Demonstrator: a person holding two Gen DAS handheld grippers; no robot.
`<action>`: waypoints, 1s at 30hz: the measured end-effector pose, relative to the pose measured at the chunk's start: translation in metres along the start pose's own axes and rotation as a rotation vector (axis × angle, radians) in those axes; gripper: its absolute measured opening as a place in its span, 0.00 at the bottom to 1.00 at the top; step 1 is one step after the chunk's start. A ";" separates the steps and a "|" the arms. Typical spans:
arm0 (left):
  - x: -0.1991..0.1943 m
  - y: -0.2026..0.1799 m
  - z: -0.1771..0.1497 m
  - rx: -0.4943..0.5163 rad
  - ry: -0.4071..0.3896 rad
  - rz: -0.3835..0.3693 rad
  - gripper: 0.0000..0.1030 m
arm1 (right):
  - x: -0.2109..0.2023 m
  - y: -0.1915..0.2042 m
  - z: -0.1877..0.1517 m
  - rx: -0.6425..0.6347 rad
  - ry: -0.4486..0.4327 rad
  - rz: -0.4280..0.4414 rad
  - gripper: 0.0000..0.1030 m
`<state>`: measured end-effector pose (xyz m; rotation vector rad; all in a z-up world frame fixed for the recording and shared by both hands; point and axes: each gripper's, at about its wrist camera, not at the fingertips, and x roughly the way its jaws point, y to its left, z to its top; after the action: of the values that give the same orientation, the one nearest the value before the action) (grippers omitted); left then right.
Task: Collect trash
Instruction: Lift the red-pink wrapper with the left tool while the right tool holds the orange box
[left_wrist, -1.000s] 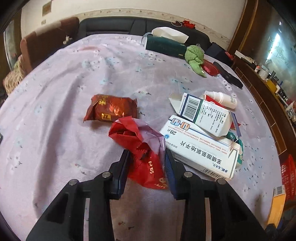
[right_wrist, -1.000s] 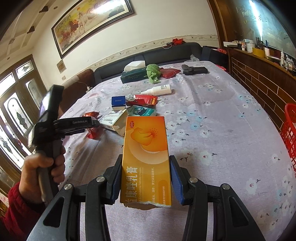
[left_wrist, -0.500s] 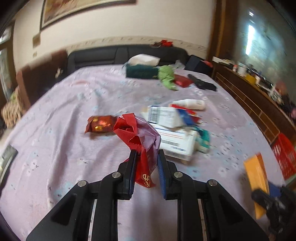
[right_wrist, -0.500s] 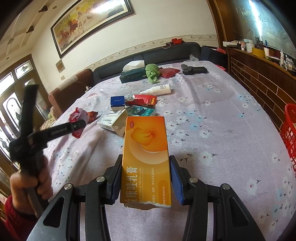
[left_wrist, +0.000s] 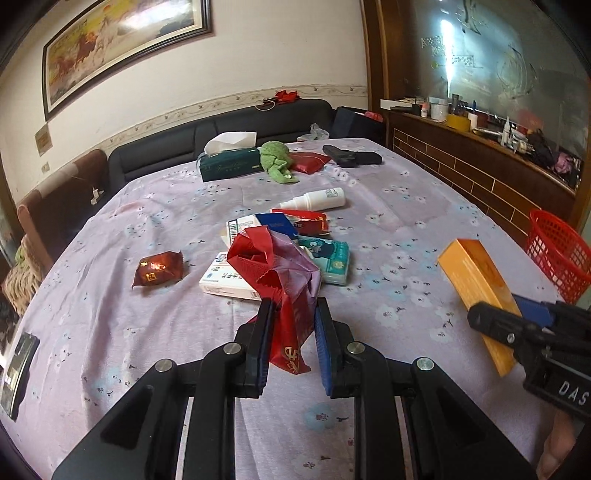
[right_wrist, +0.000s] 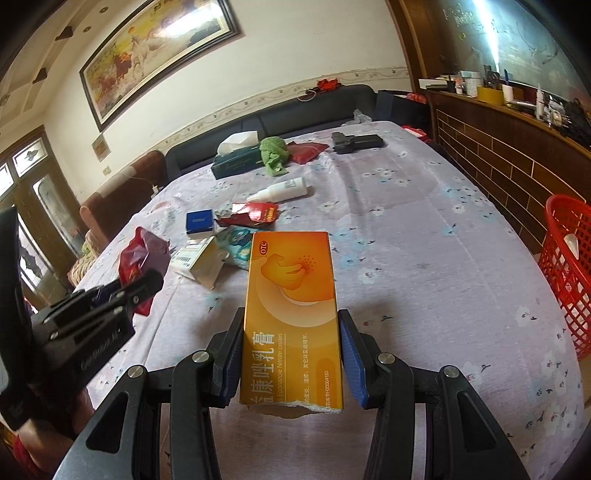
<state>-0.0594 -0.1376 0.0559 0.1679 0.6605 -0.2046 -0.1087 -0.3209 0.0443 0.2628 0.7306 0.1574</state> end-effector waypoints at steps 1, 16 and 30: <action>0.000 -0.002 0.000 0.001 0.000 -0.001 0.20 | 0.000 -0.001 0.000 0.002 -0.001 -0.001 0.49; 0.002 -0.007 -0.002 0.015 0.007 0.002 0.20 | -0.001 -0.003 0.000 0.008 0.002 0.000 0.49; 0.005 -0.012 -0.003 0.023 0.011 -0.006 0.20 | -0.001 -0.005 0.000 0.011 -0.001 -0.001 0.49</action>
<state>-0.0603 -0.1492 0.0494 0.1896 0.6696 -0.2169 -0.1090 -0.3261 0.0440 0.2729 0.7307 0.1519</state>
